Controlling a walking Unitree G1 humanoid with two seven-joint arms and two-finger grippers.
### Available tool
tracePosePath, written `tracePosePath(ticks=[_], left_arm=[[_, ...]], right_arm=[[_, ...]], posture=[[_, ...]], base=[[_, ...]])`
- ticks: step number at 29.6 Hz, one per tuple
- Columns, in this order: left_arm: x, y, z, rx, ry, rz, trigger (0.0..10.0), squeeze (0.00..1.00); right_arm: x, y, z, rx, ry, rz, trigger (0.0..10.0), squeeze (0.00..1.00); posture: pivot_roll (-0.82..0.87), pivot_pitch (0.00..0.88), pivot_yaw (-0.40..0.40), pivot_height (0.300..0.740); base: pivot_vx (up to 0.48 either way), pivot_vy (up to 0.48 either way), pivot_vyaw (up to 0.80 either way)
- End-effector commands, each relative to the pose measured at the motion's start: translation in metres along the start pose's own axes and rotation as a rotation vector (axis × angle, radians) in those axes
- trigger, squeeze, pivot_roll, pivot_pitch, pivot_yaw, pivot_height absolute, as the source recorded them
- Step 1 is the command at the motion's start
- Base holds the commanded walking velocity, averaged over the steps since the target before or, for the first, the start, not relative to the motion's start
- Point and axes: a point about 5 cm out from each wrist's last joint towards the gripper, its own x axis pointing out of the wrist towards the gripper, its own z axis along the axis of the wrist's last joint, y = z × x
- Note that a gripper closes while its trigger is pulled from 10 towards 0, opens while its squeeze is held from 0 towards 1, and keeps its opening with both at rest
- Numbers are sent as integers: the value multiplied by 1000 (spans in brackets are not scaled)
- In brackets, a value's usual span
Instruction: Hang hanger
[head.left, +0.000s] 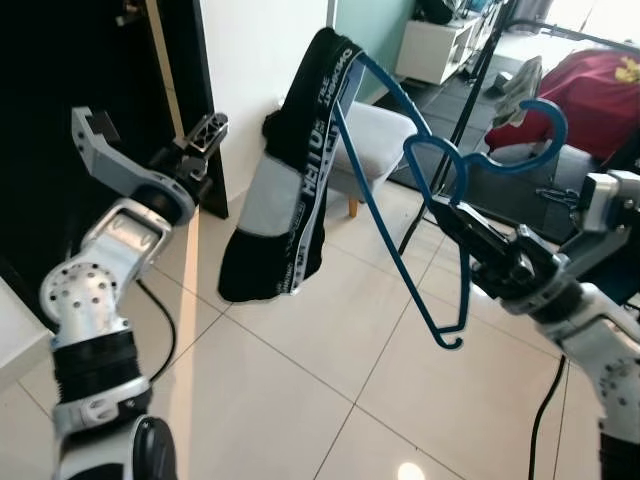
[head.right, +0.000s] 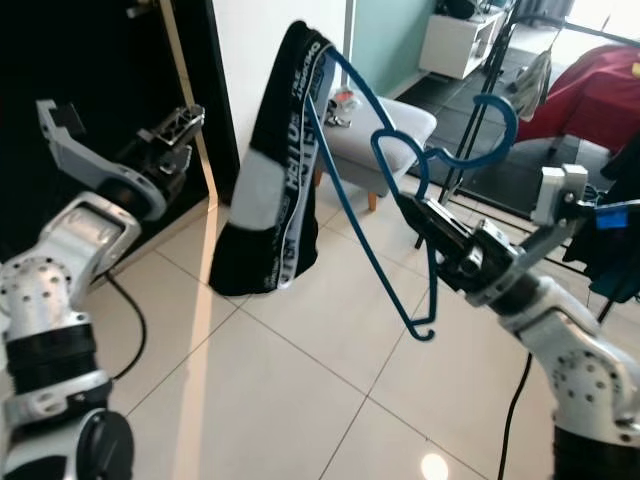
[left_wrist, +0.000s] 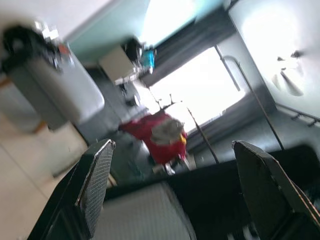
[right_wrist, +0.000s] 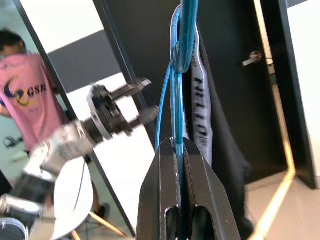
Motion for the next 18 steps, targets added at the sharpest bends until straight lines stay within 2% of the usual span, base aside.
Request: tracePosePath(ticks=[1,6,8,9,11,12,13,14,16,18], left_arm=[[1,-9,3,5,-2,-28,10000,773],[2,-12,-1,-9,8,-37,10000,765],[3,-15,-6,-27,24,-46,10000,753],[3,-19,-11,-70,46,-59,10000,725],[3,-19,-11,-70,46,-59,10000,725],[5,-24,-14,-167,60,-73,10000,212],[5,-24,-14,-167,60,-73,10000,212],[6,-30,-17,-217,81,-90,10000,0],[6,-30,-17,-217,81,-90,10000,0],[8,-45,-21,-255,137,-159,10000,0]], right_arm=[[0,5,6,-19,-10,31,10000,0],[2,8,6,-27,5,51,10000,0],[3,8,5,-37,22,60,10000,0],[4,7,5,-53,31,50,10000,0],[4,7,5,-53,31,50,10000,0],[5,5,5,-67,36,40,10000,0],[5,5,5,-67,36,40,10000,0],[7,3,5,-79,40,36,10000,0],[7,3,5,-79,40,36,10000,0],[12,3,0,-107,76,32,10000,0]], posture=[[26,92,-51,740],[26,90,-51,740],[27,90,-53,740],[26,90,-55,740],[26,90,-55,740],[25,92,-56,740],[25,92,-56,740],[25,91,-55,740],[25,91,-55,740],[28,91,-55,740]], base=[[0,0,0],[0,0,0],[0,0,0],[0,0,0],[0,0,0],[0,0,0],[0,0,0],[0,0,0],[0,0,0],[0,0,0]])
